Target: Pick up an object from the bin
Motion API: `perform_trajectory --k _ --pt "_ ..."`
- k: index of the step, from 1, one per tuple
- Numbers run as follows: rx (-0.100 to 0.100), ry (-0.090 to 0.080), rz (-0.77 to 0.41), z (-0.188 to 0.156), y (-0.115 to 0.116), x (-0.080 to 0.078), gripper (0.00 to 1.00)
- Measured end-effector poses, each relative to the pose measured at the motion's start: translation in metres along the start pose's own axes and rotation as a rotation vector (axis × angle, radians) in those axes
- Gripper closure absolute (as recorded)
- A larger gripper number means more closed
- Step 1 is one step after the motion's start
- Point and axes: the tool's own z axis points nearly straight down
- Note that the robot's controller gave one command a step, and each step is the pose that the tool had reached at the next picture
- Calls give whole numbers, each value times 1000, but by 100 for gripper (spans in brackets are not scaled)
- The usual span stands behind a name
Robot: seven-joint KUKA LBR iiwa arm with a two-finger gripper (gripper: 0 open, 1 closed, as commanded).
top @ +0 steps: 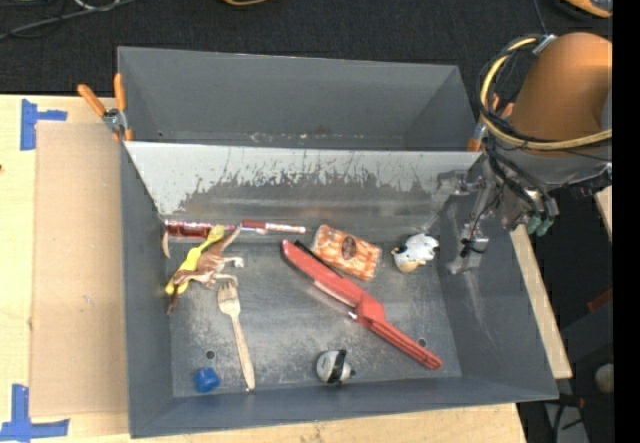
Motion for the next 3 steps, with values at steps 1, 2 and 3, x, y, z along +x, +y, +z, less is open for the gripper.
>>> perform_trajectory --k 1,2,3 --pt "2 -8 -3 -5 1 -2 0" --pt "1 -8 -104 88 84 6 0" --pt "7 -15 -277 87 23 -10 0"
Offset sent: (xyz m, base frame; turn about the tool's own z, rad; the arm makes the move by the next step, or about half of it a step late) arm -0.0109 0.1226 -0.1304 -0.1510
